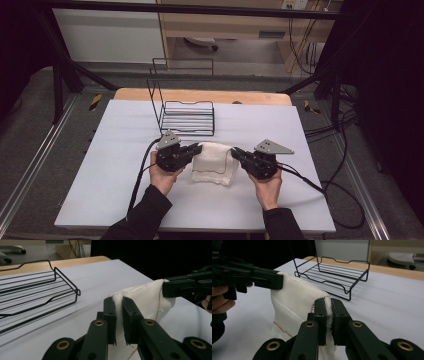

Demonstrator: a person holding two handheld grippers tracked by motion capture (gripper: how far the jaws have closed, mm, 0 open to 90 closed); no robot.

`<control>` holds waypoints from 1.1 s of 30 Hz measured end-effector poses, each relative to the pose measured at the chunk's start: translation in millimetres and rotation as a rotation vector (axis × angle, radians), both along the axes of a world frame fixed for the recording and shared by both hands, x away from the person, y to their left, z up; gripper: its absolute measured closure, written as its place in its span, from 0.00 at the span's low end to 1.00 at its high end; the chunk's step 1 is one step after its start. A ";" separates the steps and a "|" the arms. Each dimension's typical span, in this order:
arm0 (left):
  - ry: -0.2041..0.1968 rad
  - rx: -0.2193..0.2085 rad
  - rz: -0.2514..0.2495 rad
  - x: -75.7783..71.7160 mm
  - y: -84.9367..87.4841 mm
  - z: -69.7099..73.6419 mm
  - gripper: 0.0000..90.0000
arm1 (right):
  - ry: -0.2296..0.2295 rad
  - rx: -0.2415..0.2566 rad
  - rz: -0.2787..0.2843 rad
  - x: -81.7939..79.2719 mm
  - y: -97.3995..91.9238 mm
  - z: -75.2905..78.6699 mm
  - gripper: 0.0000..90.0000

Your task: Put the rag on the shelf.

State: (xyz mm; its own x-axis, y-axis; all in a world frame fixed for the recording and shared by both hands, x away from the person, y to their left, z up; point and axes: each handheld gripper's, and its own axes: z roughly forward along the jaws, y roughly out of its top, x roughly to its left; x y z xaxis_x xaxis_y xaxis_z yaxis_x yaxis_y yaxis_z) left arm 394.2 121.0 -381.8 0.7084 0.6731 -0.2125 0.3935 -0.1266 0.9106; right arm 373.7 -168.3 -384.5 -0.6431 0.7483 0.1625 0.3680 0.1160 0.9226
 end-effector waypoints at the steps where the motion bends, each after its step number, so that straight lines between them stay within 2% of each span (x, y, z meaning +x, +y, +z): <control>1: -0.002 -0.007 0.000 -0.8 0.5 1.1 0.91 | -0.006 0.002 -0.001 -0.9 0.2 1.7 0.93; 23: -0.131 -0.078 0.032 -13.7 8.3 32.3 0.91 | -0.147 0.025 -0.014 -12.2 7.2 35.0 0.93; 33: -0.171 -0.098 0.048 -15.7 14.5 46.7 0.91 | -0.196 0.044 -0.017 -13.1 13.5 49.2 0.93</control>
State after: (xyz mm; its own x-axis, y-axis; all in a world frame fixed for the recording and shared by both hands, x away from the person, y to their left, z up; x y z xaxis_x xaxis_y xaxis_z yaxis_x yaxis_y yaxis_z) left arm 378.5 135.5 -335.1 0.7076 0.6887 -0.1581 0.2354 -0.0188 0.9717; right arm 360.6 -154.8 -335.3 -0.6531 0.7542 0.0684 0.1827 0.0693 0.9807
